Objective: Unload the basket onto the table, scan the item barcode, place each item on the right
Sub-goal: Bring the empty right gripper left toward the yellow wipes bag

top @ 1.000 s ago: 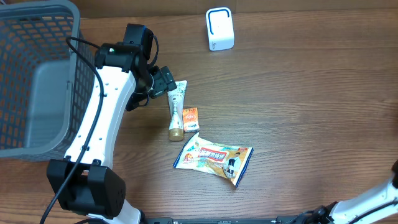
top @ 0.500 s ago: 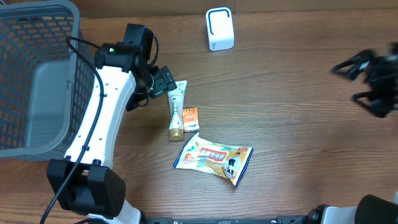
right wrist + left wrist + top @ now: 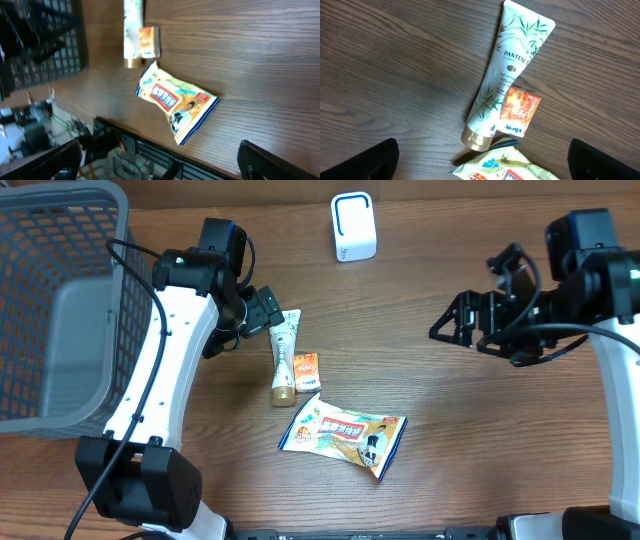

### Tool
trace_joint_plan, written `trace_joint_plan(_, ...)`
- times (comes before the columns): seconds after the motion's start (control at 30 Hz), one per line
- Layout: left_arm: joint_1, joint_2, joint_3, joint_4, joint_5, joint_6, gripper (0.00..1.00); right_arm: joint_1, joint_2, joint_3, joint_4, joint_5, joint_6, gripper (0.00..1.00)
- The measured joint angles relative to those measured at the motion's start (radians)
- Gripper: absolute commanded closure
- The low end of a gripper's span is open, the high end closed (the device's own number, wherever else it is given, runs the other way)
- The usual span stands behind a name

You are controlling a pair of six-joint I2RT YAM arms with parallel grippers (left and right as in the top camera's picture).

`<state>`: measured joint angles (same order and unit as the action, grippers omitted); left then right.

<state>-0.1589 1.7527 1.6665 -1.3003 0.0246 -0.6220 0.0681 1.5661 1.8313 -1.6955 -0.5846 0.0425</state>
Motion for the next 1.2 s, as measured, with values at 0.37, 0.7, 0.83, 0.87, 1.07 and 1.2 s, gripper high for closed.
trace_joint_plan(0.37, 0.000, 0.000, 0.000, 0.000, 0.000, 0.000, 0.00, 0.033, 0.000, -0.001, 0.000, -0.014, -0.005, 0.00)
trace_joint_plan(0.7, 0.000, 0.000, 0.000, 0.000, 0.000, 0.000, 0.00, 0.032, 0.000, -0.001, 0.059, -0.035, -0.010, 0.00)
trace_joint_plan(0.83, 0.000, 0.000, 0.000, 0.000, 0.000, 0.000, 0.00, 0.033, 0.000, -0.001, 0.113, -0.037, -0.010, 0.00)
trace_joint_plan(0.87, 0.000, 0.000, 0.000, 0.000, 0.000, 0.000, 0.00, 0.033, 0.000, -0.001, 0.127, -0.037, -0.010, 0.00)
trace_joint_plan(1.07, 0.000, 0.000, 0.000, 0.000, 0.000, 0.000, 0.00, 0.033, 0.000, -0.001, 0.242, -0.039, 0.036, 0.00)
trace_joint_plan(1.2, 0.000, 0.000, 0.000, 0.000, 0.000, 0.000, 0.00, 0.037, 0.000, -0.006, 0.311, -0.028, 0.058, 0.00)
